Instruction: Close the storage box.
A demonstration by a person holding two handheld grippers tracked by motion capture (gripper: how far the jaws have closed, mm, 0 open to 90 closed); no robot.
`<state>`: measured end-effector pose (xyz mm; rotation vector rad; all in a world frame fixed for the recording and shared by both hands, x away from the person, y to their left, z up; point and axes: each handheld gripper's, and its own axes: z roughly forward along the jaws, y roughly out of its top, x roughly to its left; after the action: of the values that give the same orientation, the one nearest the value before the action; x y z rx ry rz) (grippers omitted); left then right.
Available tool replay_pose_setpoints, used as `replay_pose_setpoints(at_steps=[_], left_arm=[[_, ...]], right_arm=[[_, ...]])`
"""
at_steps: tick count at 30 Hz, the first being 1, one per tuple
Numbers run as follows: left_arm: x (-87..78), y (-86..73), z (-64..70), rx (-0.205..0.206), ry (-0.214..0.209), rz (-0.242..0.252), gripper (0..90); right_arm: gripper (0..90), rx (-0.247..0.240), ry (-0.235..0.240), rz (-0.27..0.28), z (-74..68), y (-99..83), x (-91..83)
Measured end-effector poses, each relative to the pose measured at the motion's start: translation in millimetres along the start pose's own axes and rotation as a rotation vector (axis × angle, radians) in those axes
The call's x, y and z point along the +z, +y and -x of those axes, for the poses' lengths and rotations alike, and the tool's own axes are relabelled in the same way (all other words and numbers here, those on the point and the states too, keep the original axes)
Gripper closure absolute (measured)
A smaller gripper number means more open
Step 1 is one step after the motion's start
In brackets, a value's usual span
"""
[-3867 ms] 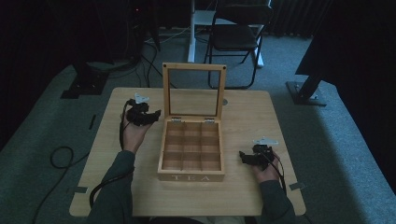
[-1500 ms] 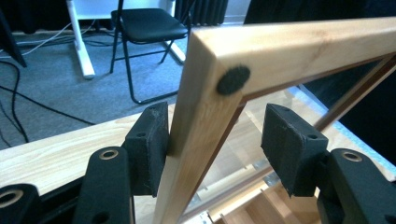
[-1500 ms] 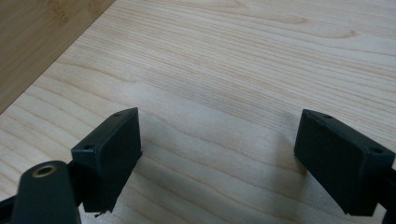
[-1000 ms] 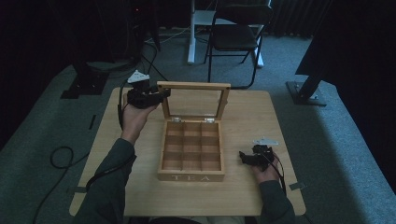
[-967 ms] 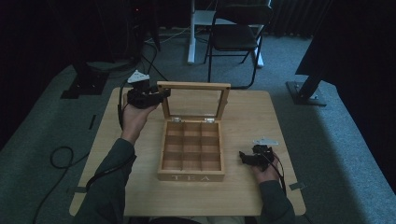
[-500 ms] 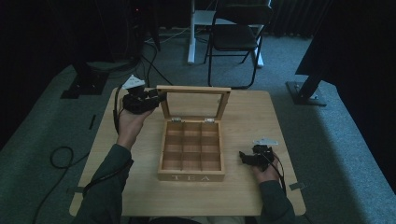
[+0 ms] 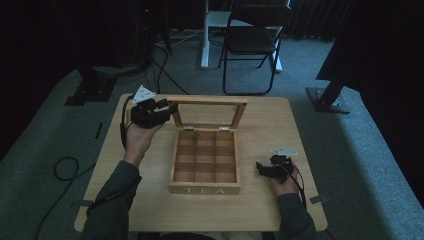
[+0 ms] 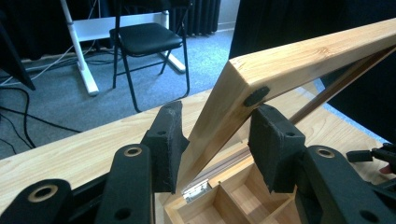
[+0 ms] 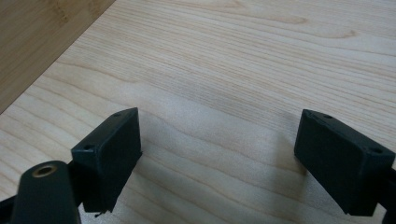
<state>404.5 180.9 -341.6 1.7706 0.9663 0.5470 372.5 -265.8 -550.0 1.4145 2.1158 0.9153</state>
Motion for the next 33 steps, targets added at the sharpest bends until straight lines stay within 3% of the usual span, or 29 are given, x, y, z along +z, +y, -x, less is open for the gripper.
replay_pose_setpoints(at_steps=[6,11,18,28,33], left_arm=[[-3.2,-2.9,3.8,-0.030,0.001,-0.005,55.1],[-5.4,-7.7,2.9,-0.048,-0.025,0.000,54.0],[-7.4,-17.0,-4.4,-0.103,-0.119,0.006,52.5],[-9.8,-25.0,-0.9,-0.088,-0.130,-0.004,50.6],[-4.8,-30.6,-0.5,-0.082,-0.120,-0.033,50.4]], right_arm=[[14.3,-0.001,0.000,0.000,0.0,0.0,0.0],[14.3,-0.002,0.001,-0.001,0.1,0.0,0.0],[14.3,0.000,0.001,0.000,0.0,0.0,0.0],[14.3,0.000,0.000,0.000,0.0,0.0,0.0],[14.3,0.000,0.000,0.000,0.0,0.0,0.0]])
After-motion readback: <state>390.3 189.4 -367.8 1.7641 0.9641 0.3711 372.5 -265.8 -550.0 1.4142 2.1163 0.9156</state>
